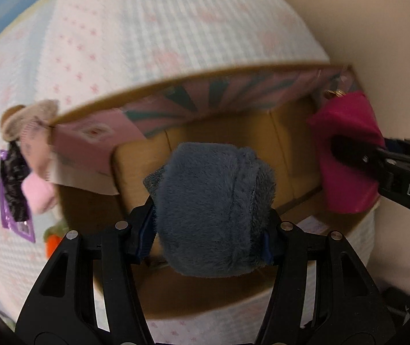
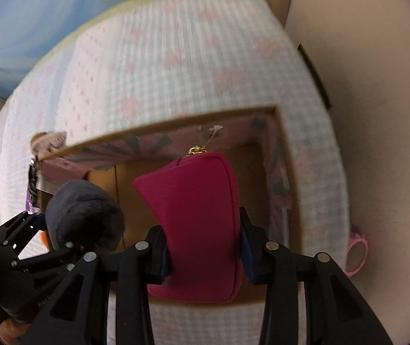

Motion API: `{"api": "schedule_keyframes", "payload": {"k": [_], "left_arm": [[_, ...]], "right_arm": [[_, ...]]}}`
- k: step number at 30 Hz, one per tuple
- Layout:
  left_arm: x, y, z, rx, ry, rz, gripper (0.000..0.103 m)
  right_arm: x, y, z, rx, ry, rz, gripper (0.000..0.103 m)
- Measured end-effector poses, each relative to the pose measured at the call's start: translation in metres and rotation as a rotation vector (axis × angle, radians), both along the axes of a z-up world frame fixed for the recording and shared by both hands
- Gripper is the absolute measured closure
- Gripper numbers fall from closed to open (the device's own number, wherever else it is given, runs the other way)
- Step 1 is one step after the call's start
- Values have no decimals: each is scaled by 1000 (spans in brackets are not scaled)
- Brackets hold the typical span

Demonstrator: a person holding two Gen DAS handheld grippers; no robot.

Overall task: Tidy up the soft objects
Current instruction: 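Carry the grey pouch and magenta purse into the cardboard box and release both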

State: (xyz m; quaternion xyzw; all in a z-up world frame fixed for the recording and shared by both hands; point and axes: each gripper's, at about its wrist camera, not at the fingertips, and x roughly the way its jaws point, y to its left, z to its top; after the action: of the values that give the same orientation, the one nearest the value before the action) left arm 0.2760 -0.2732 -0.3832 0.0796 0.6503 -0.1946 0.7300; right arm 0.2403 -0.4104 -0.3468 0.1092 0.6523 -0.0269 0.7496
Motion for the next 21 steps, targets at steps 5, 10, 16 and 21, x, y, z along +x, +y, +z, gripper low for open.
{"api": "schedule_keyframes", "payload": {"k": [5,10,16,21], "left_arm": [[-2,-6,-15,78,-2,-68,50],[1,-1,2,64,-34,-71,15],[-3,4,9,121,-69,-111,0],[-10,22,18,95,-60,-78,0]], "right_arm": [[1,5,-32,0,54,23,67],[4,7,-33,42,55,43,62],[10,11,-36,30,22,52,0],[5,14,-31,41,20,42,0]]}}
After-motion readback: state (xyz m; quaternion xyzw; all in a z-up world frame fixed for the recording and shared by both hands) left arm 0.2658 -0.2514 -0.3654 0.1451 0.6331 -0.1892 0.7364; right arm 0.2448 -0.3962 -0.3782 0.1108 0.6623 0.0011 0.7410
